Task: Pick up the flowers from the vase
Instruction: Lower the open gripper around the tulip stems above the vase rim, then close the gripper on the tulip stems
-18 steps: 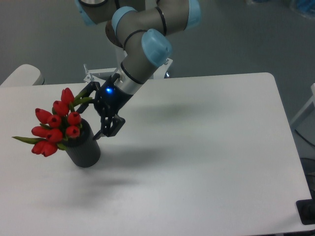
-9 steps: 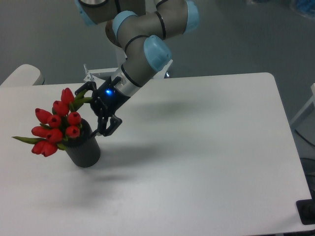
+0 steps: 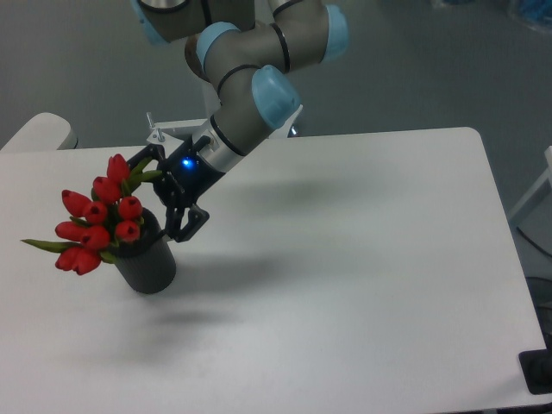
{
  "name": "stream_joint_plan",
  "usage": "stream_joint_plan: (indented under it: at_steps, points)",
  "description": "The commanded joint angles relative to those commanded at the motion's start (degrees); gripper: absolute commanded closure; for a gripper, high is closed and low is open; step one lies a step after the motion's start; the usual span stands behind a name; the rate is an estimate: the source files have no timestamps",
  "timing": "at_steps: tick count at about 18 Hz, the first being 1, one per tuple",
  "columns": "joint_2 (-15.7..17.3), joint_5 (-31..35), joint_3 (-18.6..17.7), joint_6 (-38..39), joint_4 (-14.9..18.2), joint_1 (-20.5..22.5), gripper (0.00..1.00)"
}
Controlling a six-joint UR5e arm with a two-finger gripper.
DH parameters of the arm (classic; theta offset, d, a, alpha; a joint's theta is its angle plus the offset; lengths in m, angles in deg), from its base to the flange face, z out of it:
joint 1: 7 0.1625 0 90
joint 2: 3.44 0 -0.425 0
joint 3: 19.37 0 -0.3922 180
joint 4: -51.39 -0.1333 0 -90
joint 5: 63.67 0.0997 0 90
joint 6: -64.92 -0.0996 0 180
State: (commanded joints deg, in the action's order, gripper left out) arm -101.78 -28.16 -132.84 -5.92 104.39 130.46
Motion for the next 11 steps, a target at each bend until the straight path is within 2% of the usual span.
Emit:
stream_joint_plan:
  at_steps: [11]
  points:
    - [-0.44,-2.37,-0.70,-0.70,-0.53,-2.02,0.00]
